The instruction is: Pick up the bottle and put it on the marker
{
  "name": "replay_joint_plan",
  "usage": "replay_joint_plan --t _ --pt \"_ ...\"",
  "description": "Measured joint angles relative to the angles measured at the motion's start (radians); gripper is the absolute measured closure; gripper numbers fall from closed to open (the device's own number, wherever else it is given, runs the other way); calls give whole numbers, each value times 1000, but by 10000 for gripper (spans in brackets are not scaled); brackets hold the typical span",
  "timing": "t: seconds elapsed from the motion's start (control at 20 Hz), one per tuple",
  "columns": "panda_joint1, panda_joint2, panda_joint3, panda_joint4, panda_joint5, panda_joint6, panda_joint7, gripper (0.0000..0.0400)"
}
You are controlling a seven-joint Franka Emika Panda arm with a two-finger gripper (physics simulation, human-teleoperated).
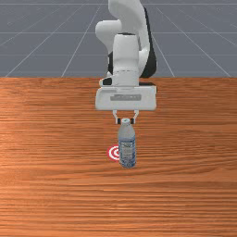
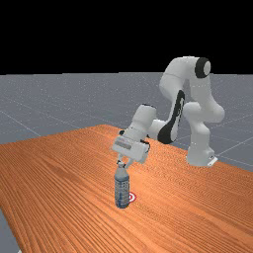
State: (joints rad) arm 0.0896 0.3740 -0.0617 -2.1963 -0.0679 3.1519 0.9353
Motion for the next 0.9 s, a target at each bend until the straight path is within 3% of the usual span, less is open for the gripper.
replay_joint_plan --t 0.9 --pt "-12 -117 -4 -162 3 30 -2 226"
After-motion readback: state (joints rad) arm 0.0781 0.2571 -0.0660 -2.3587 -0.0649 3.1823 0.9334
